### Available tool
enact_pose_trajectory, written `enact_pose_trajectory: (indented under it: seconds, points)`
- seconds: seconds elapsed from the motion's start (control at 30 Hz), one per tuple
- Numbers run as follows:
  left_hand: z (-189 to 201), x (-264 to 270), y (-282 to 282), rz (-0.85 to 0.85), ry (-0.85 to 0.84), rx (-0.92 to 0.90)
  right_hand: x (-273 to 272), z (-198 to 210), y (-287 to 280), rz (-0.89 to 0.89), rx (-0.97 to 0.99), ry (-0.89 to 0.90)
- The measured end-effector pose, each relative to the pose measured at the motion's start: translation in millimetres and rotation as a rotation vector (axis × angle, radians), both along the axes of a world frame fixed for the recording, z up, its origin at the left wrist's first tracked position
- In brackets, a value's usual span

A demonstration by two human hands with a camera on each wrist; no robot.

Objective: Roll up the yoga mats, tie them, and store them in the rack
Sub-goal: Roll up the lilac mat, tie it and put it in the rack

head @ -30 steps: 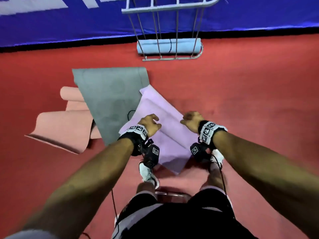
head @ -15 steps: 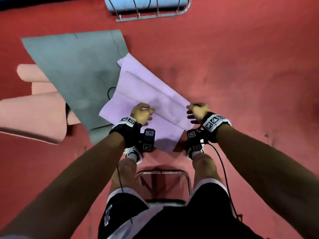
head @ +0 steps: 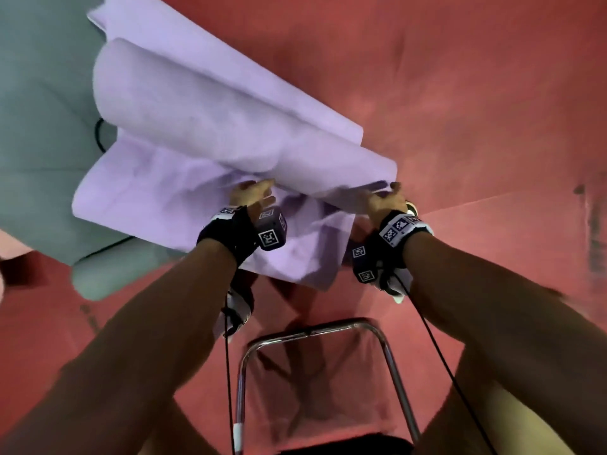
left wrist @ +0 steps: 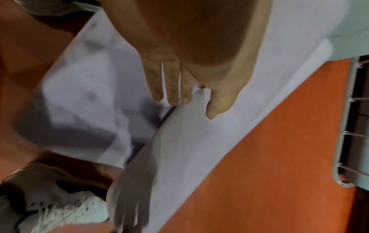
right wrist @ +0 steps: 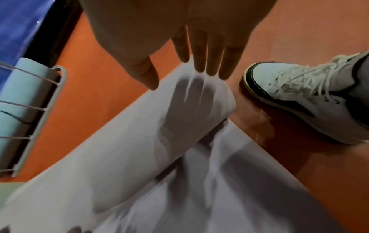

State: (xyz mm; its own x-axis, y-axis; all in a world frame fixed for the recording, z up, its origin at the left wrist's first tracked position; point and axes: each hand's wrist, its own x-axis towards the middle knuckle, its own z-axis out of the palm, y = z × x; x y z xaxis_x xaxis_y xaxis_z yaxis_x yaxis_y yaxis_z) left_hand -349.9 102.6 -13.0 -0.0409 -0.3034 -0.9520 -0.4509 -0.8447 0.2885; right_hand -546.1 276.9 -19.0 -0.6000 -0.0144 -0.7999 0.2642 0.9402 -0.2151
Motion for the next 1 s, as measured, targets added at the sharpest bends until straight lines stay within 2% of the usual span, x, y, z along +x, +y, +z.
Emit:
enact_pose_trajectory:
  seconds: [0.13, 0.2, 0.27, 0.37, 0.47, 0.53, 0.6, 0.67, 0.8, 0.83, 0.9, 1.0]
  points:
    - [-33.8, 14.7, 7.1, -0.034, 0.018, 0.013, -4.7, -47.7, -0.9, -0.134, -0.049, 0.103]
    - [-33.2, 18.7, 6.8, -0.020, 0.044, 0.019, -7.4, -40.9, -8.9, -0.306, -0.130, 0.081]
    - [-24.3, 23.0, 1.5, 0.013, 0.067, -0.032, -8.6, -22.1, -11.3, -0.344, -0.246, -0.027]
    - [2.0, 38.5, 1.1, 0.005, 0.065, -0.104, 8.1, -4.6, 2.9, -0.294, -0.328, -0.149]
    - [28.7, 62.0, 12.8, 0.026, 0.103, -0.095, 56.8, 55.4, 7.5, -0.290, -0.521, -0.407]
    - [85.5, 74.1, 28.2, 0.066, 0.188, -0.030, 96.2, 98.8, 13.5, -0.178, -0.544, -0.559]
    - [127.3, 97.6, 46.1, 0.042, 0.196, -0.029, 133.2, 127.6, 17.4, -0.096, -0.551, -0.638]
    - [150.7, 129.7, 64.2, 0.040, 0.115, -0.075, 170.0, 146.4, 20.6, 0.025, -0.610, -0.677]
    - [149.2, 200.1, 72.2, 0.241, 0.025, -0.275, 225.4, 155.0, 39.5, 0.220, -0.575, -0.608]
    - [149.2, 217.2, 72.5, 0.313, 0.010, -0.302, 230.6, 155.0, 48.3, 0.216, -0.572, -0.598]
    - [166.1, 244.2, 76.6, 0.442, -0.085, -0.374, 231.7, 157.2, 60.0, 0.096, -0.625, -0.558]
    - [210.0, 263.4, 96.4, 0.481, -0.155, -0.470, 225.3, 173.2, 61.7, -0.169, -0.731, -0.569]
